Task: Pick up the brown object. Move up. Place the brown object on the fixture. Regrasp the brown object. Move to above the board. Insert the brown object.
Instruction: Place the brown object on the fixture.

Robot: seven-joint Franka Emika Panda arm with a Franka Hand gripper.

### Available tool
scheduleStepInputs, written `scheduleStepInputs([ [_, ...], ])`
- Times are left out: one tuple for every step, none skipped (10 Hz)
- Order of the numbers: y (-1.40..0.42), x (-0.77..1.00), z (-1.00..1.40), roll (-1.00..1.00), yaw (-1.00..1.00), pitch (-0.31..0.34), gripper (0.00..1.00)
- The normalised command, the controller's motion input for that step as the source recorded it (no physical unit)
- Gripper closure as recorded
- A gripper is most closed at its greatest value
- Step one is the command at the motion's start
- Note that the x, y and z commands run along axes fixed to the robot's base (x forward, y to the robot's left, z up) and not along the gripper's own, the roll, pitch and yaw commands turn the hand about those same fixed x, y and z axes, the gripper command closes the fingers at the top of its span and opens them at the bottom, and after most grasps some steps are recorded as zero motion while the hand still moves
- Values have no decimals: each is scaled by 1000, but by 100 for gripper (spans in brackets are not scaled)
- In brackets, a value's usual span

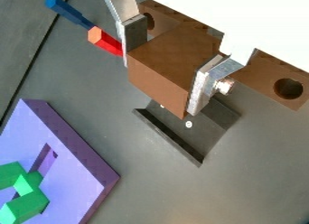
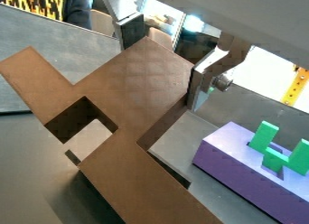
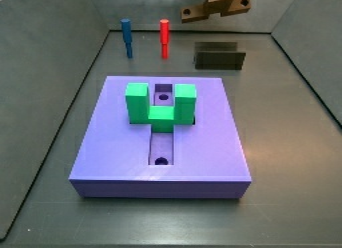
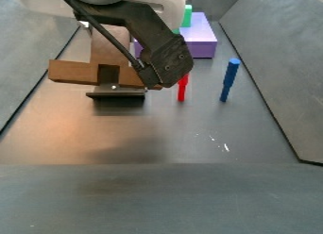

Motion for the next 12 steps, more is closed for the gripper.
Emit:
scheduleStepInputs([
  [-277, 334, -97, -189, -369, -14, 100],
  [-377, 491, -43, -294, -389, -77, 100],
  [-351, 489, -69, -363, -371, -174, 100],
  [-349, 483, -103, -340, -380, -189, 100],
  [-334, 440, -160, -314, -414, -211, 100],
  [-314, 414, -226, -314, -391, -154, 100],
  [-320, 346, -154, -274, -309, -114, 100],
  [-346, -14, -309, 0, -391, 0, 100],
  [-169, -143, -394, 0, -317, 180, 100],
  [-169, -80, -397, 0, -251, 249, 100],
  [-74, 0, -391, 60, -151, 291, 100],
  [0, 0, -406, 40, 0, 263, 100],
])
